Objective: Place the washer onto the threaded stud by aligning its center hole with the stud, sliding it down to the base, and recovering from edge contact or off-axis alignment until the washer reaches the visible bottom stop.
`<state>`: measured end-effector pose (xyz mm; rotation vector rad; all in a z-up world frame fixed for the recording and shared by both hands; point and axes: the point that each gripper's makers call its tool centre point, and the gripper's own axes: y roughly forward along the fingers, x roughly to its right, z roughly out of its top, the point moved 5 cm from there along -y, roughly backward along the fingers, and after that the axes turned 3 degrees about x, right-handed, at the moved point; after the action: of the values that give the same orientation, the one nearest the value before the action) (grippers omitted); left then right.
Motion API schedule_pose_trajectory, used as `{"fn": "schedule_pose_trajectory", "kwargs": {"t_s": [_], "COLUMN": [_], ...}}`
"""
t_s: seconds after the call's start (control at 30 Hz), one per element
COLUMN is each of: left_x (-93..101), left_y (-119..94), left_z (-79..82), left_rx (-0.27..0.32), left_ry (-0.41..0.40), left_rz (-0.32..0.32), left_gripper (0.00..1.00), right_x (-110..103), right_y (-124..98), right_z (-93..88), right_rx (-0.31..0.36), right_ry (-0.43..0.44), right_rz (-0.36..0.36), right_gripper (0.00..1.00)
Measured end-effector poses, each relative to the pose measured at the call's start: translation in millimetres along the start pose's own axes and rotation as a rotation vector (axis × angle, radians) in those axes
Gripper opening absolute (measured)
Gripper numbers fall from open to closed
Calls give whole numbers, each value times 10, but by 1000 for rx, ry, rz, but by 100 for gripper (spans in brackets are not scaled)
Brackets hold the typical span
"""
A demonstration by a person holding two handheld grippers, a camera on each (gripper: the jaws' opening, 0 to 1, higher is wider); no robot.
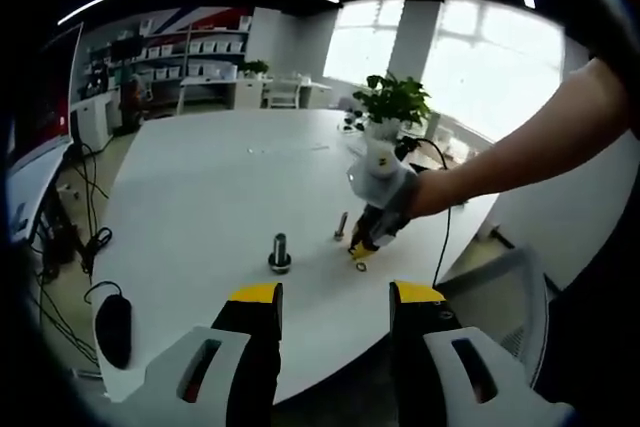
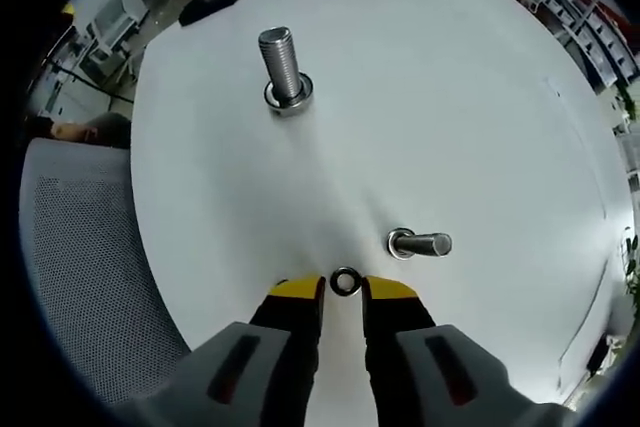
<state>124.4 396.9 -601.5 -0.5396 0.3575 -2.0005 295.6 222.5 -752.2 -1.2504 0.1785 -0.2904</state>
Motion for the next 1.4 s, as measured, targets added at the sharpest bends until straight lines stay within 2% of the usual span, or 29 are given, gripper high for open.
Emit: {"fn": "schedule_pose_trajectory", "kwargs": {"t_s": [0.3, 0.6, 0.73, 0.87, 1.2, 1.4], "left_x": [13, 4, 9, 18, -26, -45], "left_y": [9, 39, 47, 63, 24, 26], "left_z": [40, -11, 5, -21, -13, -38], "left_rx": [6, -3, 4, -3, 2, 2], "left_ry": [7, 1, 0, -6, -6, -16], "left_rz": [-8, -21, -26, -35, -34, -28], "left_gripper": [41, 41, 41, 41, 41, 41], "right_x": [-21, -14, -9, -11, -15, -21], "right_y": [-3, -3, 1, 2, -6, 5], "right_z": [-8, -5, -8, -13, -16, 0], "right_rx": [3, 6, 41, 53, 67, 21], "right_ry": [-20, -6, 50, 58, 5, -118], "right_rz": [20, 22, 1, -5, 20, 51], "right_gripper": [20, 19, 18, 18, 17, 19]}}
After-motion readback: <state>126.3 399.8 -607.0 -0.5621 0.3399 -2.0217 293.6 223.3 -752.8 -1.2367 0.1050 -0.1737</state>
